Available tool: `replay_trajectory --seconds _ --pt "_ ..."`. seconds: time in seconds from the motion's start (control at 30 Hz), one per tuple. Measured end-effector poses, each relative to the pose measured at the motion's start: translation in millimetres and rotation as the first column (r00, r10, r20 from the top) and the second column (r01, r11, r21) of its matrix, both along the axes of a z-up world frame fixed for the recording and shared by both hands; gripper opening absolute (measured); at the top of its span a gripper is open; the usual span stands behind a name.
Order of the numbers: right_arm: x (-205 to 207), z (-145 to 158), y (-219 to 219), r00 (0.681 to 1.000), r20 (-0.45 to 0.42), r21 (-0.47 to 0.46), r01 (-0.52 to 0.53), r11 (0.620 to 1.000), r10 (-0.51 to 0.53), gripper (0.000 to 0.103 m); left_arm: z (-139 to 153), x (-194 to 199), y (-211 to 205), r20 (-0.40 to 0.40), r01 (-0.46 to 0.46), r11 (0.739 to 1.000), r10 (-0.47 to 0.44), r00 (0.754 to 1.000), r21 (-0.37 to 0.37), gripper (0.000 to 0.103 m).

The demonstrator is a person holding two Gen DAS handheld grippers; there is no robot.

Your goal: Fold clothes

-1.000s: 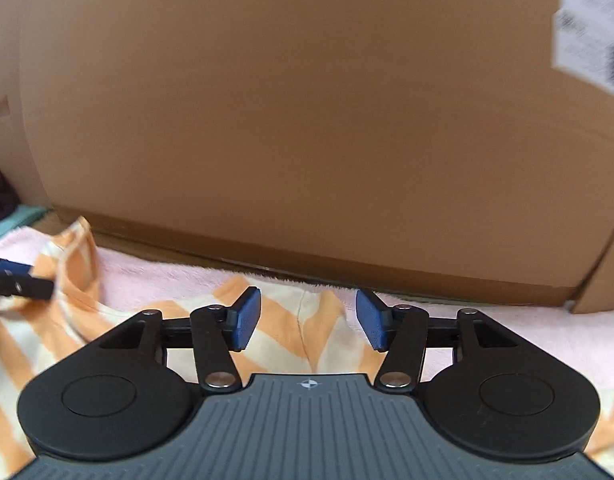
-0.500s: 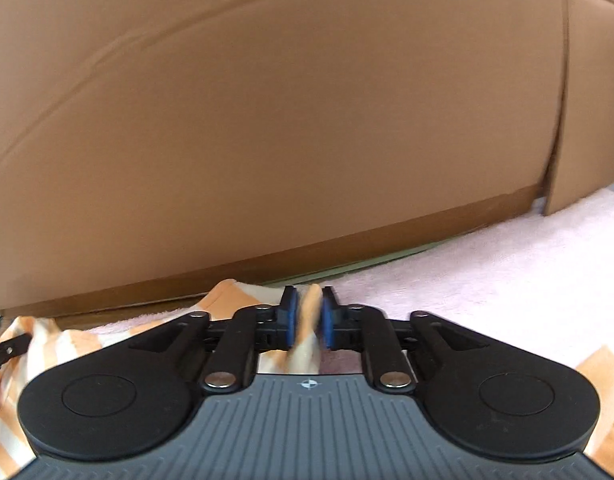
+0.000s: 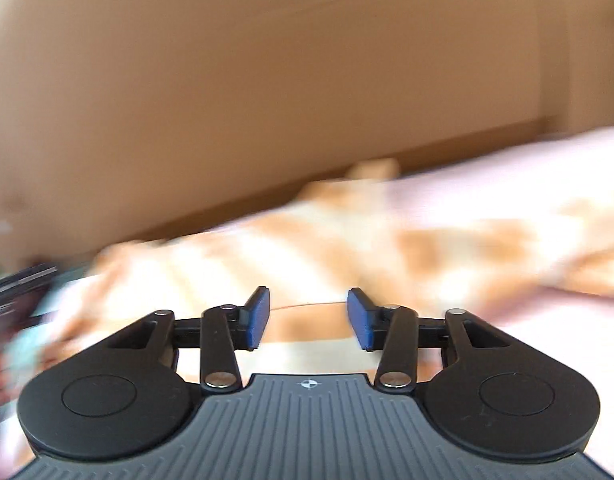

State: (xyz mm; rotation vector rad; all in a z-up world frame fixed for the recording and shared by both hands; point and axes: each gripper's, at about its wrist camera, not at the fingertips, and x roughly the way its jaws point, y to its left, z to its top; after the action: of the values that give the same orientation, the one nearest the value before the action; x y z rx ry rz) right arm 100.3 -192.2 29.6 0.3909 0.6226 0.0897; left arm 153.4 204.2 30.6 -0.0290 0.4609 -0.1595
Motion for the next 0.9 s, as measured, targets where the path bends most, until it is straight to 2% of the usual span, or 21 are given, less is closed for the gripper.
replay_trajectory --seconds 0.03,0.07,0.17,0.23,0.3,0.4,0.5,0.57,0.6,0.63,0.73,0.8,0.9 --pt "-6.8 1.3 1.4 0.999 0.004 -0.017 0.032 0.999 -0.031 0.021 -1.9 -20.1 4.8 -0.001 -0.004 1.0 0.004 1.0 0.008 0.078" --pt "-13.6 2.6 2.9 0.998 0.008 -0.034 0.062 0.998 -0.062 0.026 -5.3 -39.8 10.5 -0.007 -0.013 1.0 0.013 1.0 0.007 0.081" --pt "-24.4 -0.7 13.2 1.0 0.022 -0.106 0.014 0.994 -0.011 0.031 -17.0 -96.0 29.3 -0.044 -0.05 0.999 0.049 0.998 -0.012 0.081" --pt "-31.6 -2.8 20.1 0.999 0.029 -0.155 -0.018 0.988 0.022 0.048 -28.5 -119.1 50.9 -0.082 -0.099 0.993 0.093 0.992 -0.072 0.08" --pt "-38.8 -4.9 27.0 0.998 0.034 -0.203 -0.049 0.978 0.057 0.051 -39.6 -141.3 63.3 -0.116 -0.136 0.978 0.118 0.986 -0.156 0.08" --pt "-49.6 -8.2 37.2 0.993 0.039 -0.274 -0.093 0.957 0.108 0.044 -54.4 -159.8 85.7 -0.166 -0.151 0.948 0.107 0.98 -0.282 0.081" --pt "-65.1 -16.3 31.2 0.994 0.051 -0.236 -0.079 0.969 0.093 0.05 -56.5 -164.8 87.0 -0.148 -0.165 0.932 0.122 0.981 -0.323 0.087" --pt "-75.5 -21.8 27.2 0.995 0.059 -0.21 -0.069 0.975 0.083 0.058 -54.9 -156.2 76.9 -0.139 -0.143 0.935 0.102 0.985 -0.325 0.087" --pt "-80.6 -24.5 25.2 0.995 0.063 -0.196 -0.065 0.978 0.078 0.046 -53.8 -149.7 71.0 -0.136 -0.133 0.94 0.095 0.986 -0.314 0.087" --pt "-85.8 -27.2 23.3 0.995 0.066 -0.183 -0.06 0.981 0.073 0.049 -54.0 -143.9 64.5 -0.128 -0.137 0.95 0.104 0.986 -0.282 0.086" --pt "-101.3 -35.4 17.3 0.995 0.077 -0.143 -0.046 0.989 0.058 0.05 -55.5 -127.3 46.6 -0.12 -0.179 0.977 0.166 0.979 -0.112 0.064" --pt "-111.7 -40.8 13.3 0.995 0.084 -0.117 -0.037 0.992 0.047 0.048 -54.3 -123.9 44.6 -0.125 -0.244 0.97 0.239 0.963 -0.023 0.058" --pt "-127.2 -49.0 7.4 0.995 0.094 -0.078 -0.023 0.997 0.03 0.046 -52.3 -120.8 43.7 -0.123 -0.344 0.934 0.355 0.927 0.102 0.063"
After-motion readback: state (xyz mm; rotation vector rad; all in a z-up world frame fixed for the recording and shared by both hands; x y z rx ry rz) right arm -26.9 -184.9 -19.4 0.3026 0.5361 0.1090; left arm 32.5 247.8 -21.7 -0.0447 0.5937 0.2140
